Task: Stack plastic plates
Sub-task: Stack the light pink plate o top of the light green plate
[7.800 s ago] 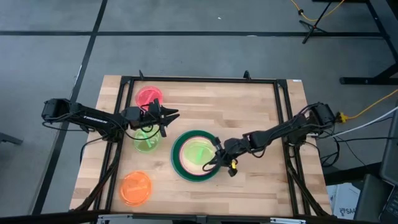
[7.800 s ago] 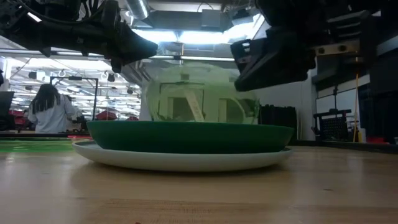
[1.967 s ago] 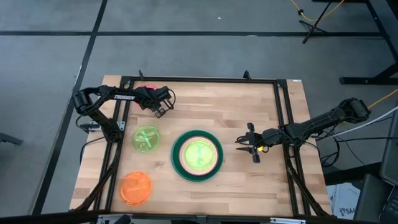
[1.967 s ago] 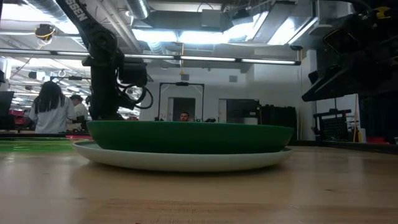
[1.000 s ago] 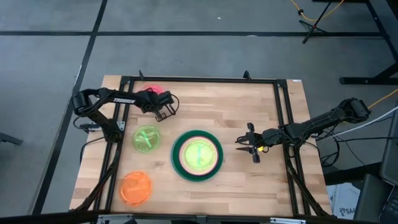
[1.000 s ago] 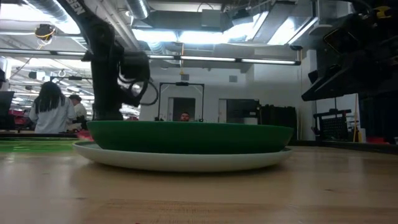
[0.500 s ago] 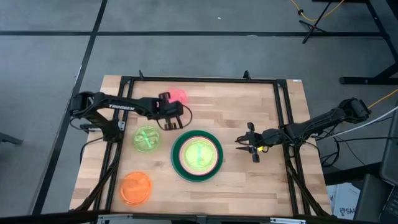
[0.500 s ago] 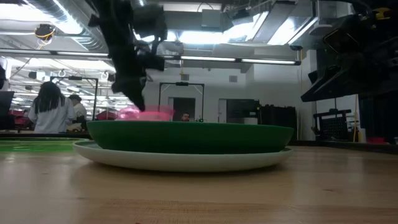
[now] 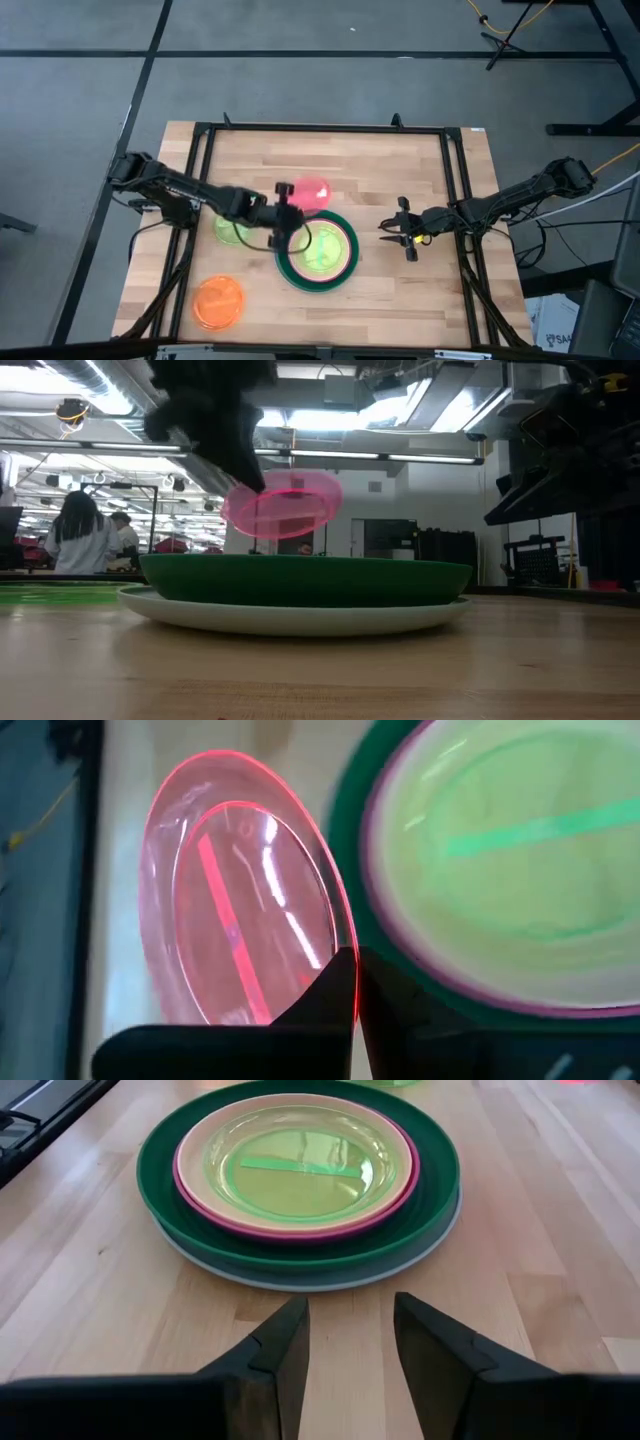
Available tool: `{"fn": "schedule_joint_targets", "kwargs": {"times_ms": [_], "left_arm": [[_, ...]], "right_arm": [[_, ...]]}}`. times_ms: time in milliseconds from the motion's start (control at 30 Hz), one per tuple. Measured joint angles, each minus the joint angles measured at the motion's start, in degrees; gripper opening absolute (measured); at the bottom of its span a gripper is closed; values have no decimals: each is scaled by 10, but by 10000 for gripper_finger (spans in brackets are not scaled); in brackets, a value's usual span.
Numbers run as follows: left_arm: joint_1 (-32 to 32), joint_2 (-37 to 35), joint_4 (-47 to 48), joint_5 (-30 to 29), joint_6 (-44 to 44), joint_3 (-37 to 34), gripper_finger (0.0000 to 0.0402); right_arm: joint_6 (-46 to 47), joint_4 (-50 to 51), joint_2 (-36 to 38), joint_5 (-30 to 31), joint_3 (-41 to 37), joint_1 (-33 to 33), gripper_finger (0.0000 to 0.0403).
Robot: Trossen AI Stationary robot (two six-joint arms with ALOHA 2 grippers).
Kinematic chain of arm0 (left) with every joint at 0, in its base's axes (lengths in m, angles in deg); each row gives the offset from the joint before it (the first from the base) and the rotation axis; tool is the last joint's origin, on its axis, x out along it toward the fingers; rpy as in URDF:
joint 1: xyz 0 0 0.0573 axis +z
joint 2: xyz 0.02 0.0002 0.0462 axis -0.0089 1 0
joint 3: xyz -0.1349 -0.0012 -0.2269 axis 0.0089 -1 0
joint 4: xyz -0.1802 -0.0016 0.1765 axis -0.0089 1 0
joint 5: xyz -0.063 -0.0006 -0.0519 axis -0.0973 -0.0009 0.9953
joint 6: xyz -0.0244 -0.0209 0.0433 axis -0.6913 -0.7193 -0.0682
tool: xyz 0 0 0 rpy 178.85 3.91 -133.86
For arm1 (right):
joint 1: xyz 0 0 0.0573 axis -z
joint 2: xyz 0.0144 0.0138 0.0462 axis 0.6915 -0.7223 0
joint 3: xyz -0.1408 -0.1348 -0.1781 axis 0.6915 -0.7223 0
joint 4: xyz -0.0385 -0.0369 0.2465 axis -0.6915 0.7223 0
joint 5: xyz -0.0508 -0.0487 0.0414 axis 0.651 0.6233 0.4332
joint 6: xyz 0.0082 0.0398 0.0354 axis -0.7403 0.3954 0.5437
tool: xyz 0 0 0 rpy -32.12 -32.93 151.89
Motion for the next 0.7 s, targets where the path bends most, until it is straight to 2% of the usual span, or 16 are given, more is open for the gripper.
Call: {"fn": "schedule_joint_targets", "kwargs": {"times_ms": [300, 500, 700], "left_arm": [[-82, 8, -90, 40, -6, 1, 4], [-103, 8, -131, 106, -14, 0, 4], [-106, 28, -141, 110, -57, 0, 4]], "right_arm": [[0, -2, 0, 0, 0, 0, 140], [0, -1, 0, 0, 0, 0, 140], [0, -1, 0, 0, 0, 0, 140]]}}
